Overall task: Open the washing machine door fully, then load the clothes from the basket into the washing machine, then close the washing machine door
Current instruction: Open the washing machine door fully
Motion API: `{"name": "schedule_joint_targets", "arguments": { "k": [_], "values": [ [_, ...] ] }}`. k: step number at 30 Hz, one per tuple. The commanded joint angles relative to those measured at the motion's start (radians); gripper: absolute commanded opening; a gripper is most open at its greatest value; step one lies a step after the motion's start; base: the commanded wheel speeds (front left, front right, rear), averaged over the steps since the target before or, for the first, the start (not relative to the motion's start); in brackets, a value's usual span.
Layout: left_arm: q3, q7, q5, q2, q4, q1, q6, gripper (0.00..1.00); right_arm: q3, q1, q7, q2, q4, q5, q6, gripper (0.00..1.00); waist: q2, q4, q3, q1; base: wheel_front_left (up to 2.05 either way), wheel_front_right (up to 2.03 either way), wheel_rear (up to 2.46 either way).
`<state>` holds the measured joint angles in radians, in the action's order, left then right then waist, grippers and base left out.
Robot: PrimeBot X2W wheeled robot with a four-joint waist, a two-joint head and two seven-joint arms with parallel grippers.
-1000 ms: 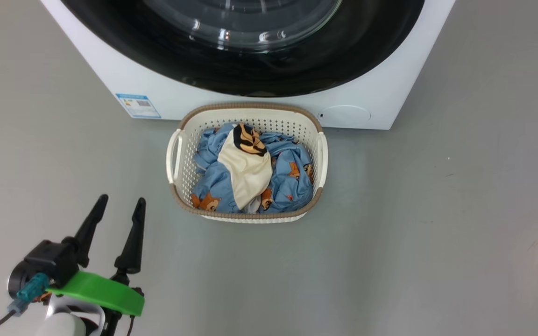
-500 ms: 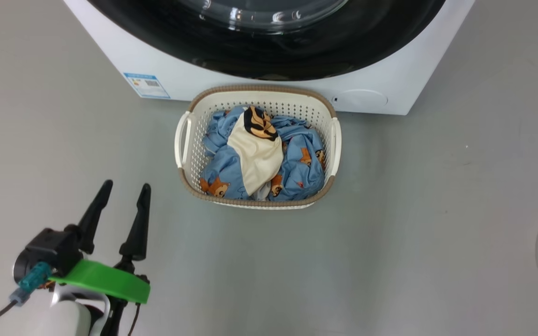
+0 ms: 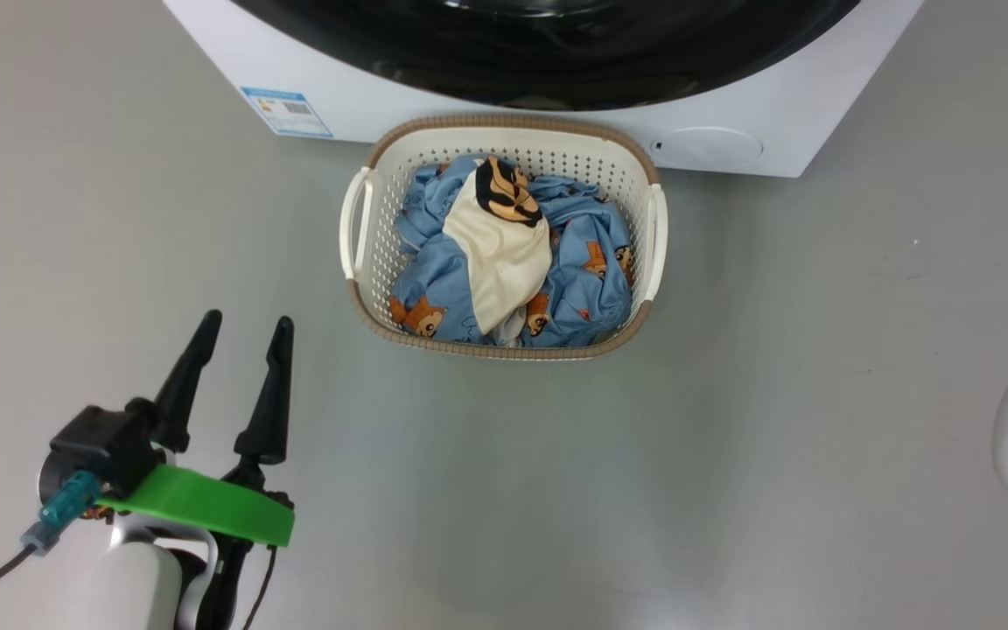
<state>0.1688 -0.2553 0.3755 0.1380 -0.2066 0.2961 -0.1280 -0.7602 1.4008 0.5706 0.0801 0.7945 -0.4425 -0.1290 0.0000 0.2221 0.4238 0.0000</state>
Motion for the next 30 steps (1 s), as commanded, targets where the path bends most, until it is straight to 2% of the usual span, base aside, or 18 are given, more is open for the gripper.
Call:
{"name": "schedule_joint_targets", "arguments": {
  "k": [1, 7, 15, 30],
  "values": [
    [-0.032, -0.006, 0.003, 0.024, 0.024, 0.023, -0.003, 1.00, 0.003, 0.049, 0.009, -0.022, -0.034, 0.008, -0.002, 0.00, 0.0000, 0.007, 0.011, 0.0000, 0.00, 0.00, 0.00],
    [-0.029, -0.006, 0.009, 0.019, 0.028, 0.036, -0.003, 1.00, -0.001, 0.074, 0.036, -0.029, -0.056, 0.035, -0.002, 0.00, 0.0000, 0.017, 0.039, 0.0000, 0.00, 0.00, 0.00],
    [-0.021, -0.006, 0.012, 0.011, 0.025, 0.053, -0.003, 1.00, 0.040, 0.083, 0.068, -0.030, -0.010, 0.007, -0.002, 0.00, 0.0000, 0.025, 0.059, 0.0000, 0.00, 0.00, 0.00],
    [-0.013, -0.006, 0.018, 0.006, 0.024, 0.061, -0.003, 1.00, 0.029, 0.121, 0.025, -0.030, 0.025, 0.036, -0.002, 0.00, 0.0000, 0.047, 0.071, 0.0000, 0.00, 0.00, 0.00]
  ]
}}
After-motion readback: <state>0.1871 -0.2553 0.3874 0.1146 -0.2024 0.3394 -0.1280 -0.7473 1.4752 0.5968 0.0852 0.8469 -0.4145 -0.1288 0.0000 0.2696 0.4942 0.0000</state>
